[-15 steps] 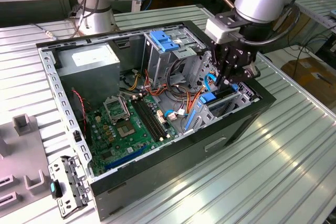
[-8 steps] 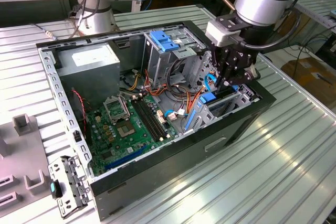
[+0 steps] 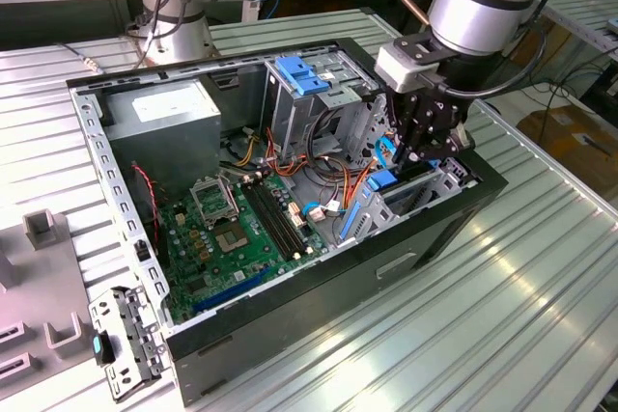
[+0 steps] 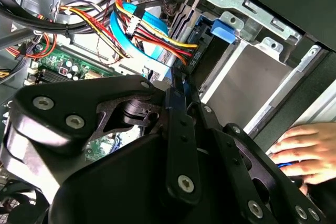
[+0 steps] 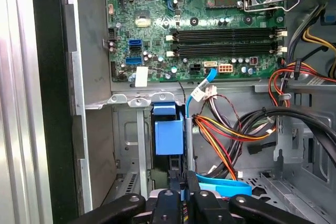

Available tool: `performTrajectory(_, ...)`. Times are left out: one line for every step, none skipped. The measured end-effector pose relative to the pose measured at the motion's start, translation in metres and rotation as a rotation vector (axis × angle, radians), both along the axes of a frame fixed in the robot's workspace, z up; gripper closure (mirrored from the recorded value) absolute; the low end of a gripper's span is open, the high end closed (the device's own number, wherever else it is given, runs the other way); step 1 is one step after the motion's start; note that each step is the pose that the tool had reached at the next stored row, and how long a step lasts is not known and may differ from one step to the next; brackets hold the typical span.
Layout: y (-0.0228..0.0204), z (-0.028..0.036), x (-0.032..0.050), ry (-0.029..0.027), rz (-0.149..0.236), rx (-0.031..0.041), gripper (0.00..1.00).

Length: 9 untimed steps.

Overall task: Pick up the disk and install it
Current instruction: 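Insert the second disk wire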

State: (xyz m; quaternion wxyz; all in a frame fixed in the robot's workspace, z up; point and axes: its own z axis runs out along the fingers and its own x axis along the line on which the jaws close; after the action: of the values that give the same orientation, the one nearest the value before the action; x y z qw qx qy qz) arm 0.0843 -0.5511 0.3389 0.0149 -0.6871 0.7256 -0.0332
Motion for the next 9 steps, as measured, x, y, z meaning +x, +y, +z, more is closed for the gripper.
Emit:
performTrajectory(0.0,0.0,0.0,0.0,0.0,0.0,0.84)
performTrajectory(0.0,-0.0001,0.0,-0.0001,0.0,0.0003,0.84)
performTrajectory(0.0,-0.0002,0.0,-0.0001,0.0,0.0003,0.82)
performTrajectory(0.0,-0.0003,0.0,-0.0001,0.0,0.0006,0.82)
performTrajectory(0.0,-0.0002,0.0,-0.0001,0.0,0.0005,0.76)
performTrajectory(0.0,0.0005,0.0,-0.0001,0.0,0.0002,0.76)
performTrajectory(0.0,0.0055,0.0001,0.0,0.0,0.0003,0.76)
performTrajectory(0.0,0.0155,0.0004,-0.0001,0.0,0.0002,0.76)
performTrajectory(0.0,0.0204,0.0005,-0.0001,0.0,0.0,0.76)
